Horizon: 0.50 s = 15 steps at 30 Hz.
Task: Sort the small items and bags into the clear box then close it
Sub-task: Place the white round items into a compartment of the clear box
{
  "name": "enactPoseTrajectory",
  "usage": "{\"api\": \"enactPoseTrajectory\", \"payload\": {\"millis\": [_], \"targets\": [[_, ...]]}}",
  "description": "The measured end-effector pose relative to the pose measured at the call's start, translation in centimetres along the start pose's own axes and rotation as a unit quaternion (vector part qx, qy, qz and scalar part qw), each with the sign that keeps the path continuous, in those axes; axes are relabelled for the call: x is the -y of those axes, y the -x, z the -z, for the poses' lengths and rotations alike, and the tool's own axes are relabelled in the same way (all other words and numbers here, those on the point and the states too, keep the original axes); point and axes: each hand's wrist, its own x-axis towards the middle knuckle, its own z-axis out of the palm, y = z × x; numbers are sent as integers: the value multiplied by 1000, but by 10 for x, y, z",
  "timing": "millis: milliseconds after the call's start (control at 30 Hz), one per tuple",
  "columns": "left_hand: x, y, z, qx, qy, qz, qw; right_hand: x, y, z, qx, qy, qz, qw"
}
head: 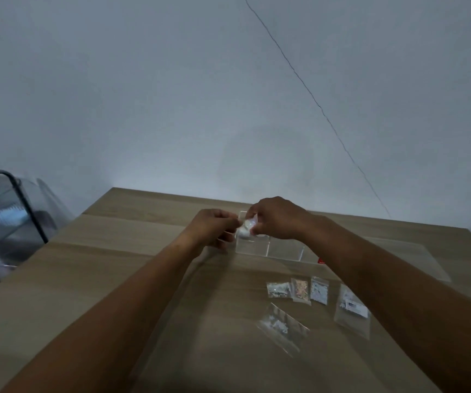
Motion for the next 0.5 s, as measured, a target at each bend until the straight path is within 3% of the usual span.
{"api": "enactPoseTrajectory", "payload": {"millis": [200,500], "targets": [[1,5,-6,-6,25,20,999,3,-6,-7,3,78,52,996],[2,11,-9,-11,72,47,996,6,-13,-3,98,9,19,995]]}}
